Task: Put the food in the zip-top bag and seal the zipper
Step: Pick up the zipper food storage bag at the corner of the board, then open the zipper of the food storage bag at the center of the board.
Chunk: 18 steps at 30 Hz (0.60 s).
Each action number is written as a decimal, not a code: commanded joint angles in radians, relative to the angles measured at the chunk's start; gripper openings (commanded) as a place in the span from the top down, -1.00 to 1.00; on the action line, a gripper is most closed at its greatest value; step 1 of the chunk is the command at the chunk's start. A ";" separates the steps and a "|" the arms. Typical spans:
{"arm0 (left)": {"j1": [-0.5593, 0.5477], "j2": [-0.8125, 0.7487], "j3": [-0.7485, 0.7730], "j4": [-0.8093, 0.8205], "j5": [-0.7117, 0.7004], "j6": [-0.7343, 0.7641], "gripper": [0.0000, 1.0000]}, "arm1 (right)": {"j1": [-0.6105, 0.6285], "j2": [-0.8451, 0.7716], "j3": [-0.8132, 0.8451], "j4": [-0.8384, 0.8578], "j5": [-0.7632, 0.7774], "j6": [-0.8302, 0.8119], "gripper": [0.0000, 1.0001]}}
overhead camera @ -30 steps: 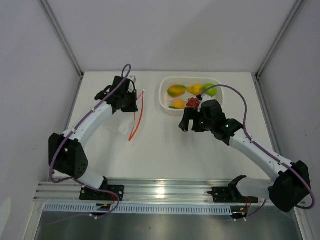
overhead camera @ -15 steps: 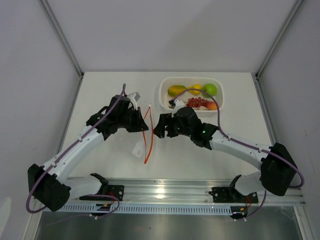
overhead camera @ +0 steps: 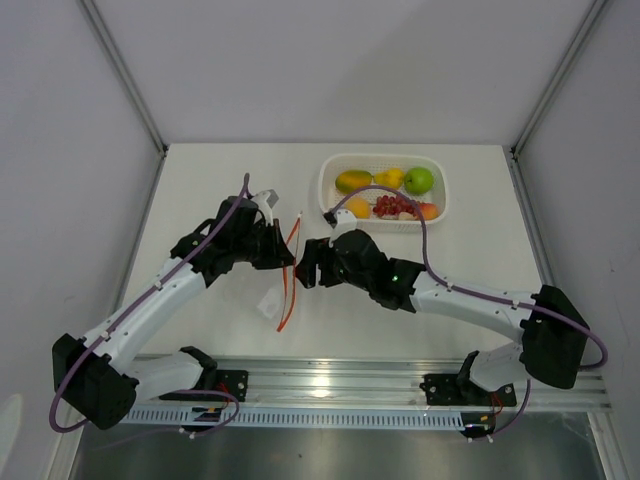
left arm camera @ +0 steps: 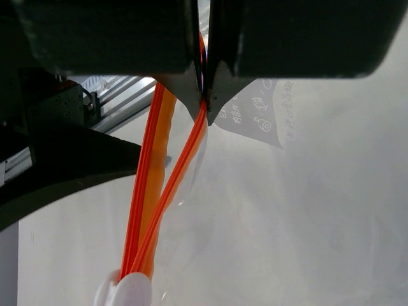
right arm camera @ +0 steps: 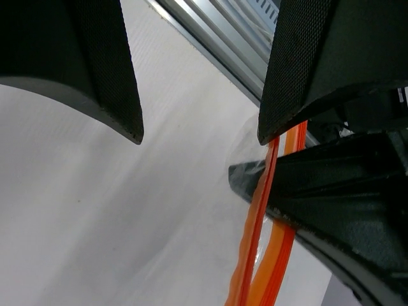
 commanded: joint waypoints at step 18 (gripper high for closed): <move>-0.008 -0.089 -0.042 0.030 0.062 0.002 0.99 | 0.095 -0.088 -0.054 -0.009 0.045 -0.037 -0.46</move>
